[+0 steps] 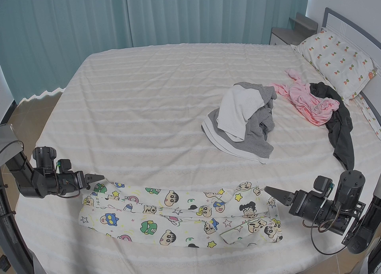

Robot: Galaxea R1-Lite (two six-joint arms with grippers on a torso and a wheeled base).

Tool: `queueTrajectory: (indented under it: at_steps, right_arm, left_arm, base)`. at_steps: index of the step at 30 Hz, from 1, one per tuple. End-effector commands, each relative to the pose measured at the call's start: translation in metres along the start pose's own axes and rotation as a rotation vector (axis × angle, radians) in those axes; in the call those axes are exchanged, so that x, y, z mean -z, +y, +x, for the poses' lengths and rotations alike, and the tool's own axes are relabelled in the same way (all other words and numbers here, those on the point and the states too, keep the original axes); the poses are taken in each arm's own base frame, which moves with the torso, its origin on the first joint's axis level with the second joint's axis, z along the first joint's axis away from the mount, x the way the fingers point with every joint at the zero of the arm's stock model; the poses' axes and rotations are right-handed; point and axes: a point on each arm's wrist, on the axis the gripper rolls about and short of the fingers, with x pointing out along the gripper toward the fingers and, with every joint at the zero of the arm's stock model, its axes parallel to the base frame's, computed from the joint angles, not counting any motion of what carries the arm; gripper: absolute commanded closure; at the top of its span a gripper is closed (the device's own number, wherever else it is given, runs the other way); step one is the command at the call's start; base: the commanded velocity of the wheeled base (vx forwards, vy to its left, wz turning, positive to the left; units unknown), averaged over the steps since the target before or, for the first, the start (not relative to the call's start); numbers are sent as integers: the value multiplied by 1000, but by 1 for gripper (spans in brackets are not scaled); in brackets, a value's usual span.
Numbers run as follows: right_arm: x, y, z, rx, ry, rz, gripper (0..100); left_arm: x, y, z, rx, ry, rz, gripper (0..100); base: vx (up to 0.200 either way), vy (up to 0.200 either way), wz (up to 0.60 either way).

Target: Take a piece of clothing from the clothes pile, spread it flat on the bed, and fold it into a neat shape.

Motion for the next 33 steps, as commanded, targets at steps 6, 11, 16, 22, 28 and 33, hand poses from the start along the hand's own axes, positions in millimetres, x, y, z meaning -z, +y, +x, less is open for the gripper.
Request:
queueTrajectory:
  at_steps: [6, 11, 16, 22, 28, 33]
  right_arm:
    - [4, -4, 0, 16, 20, 2, 0]
    - [5, -4, 0, 19, 23, 3, 0]
    - [4, -4, 0, 17, 21, 4, 0]
    - [4, -4, 0, 15, 21, 3, 0]
    - [4, -4, 0, 15, 21, 3, 0]
    - [4, -4, 0, 15, 21, 3, 0]
  left_arm:
    - [5, 4, 6, 73, 30, -5, 0]
    - [5, 4, 5, 72, 29, -4, 100]
    - [4, 5, 4, 68, 21, -3, 100]
    - [-4, 4, 1, 65, -4, 11, 100]
    - [-13, 2, 2, 63, -28, 22, 100]
    - [-19, 1, 3, 70, -43, -7, 100]
  base:
    - [0, 0, 0]
    - [0, 0, 0]
    - [0, 0, 0]
    - [0, 0, 0]
    - [0, 0, 0]
    - [0, 0, 0]
